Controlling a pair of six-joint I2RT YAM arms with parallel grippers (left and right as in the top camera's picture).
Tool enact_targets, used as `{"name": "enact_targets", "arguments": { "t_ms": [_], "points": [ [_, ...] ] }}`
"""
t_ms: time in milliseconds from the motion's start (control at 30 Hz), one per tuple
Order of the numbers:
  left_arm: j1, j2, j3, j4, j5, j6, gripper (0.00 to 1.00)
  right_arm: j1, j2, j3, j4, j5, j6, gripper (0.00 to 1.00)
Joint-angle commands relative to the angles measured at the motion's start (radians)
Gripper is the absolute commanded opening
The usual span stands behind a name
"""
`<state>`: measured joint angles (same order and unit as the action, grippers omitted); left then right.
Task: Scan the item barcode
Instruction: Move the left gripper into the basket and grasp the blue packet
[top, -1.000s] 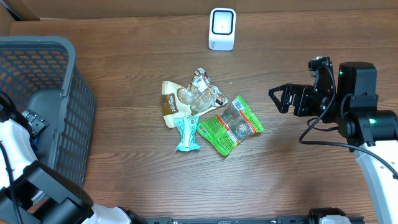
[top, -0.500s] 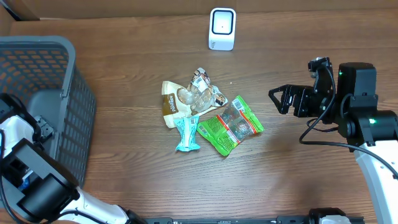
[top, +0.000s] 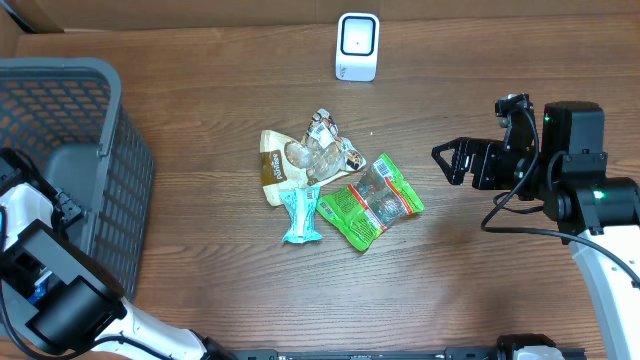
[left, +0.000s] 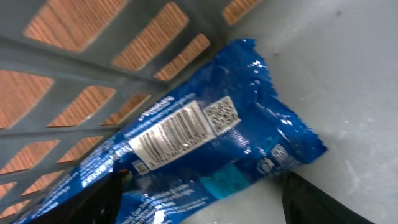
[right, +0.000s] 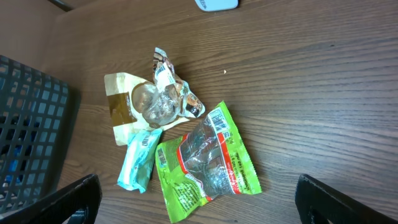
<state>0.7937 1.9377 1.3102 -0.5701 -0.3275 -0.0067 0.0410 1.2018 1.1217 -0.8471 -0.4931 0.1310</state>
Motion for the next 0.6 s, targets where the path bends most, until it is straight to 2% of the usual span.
{"name": "enact_targets", "arguments": {
  "t_ms": [0, 133, 367, 567],
  "points": [
    [0.004, 0.037, 0.008, -0.002, -0.014, 0.011, 0.73, 0.003, -0.003, 0.005, 0.003, -0.002, 0.0, 1.0],
    [0.006, 0.037, -0.04, 0.053, 0.002, 0.034, 0.73, 0.003, -0.003, 0.005, 0.006, -0.002, 0.001, 1.0],
    [0.006, 0.037, -0.051, 0.076, 0.007, 0.063, 0.64, 0.003, -0.003, 0.005, -0.004, -0.002, 0.001, 1.0],
    [0.006, 0.037, -0.125, 0.13, 0.007, 0.064, 0.41, 0.003, -0.003, 0.005, -0.009, -0.002, 0.0, 1.0]
  ]
}}
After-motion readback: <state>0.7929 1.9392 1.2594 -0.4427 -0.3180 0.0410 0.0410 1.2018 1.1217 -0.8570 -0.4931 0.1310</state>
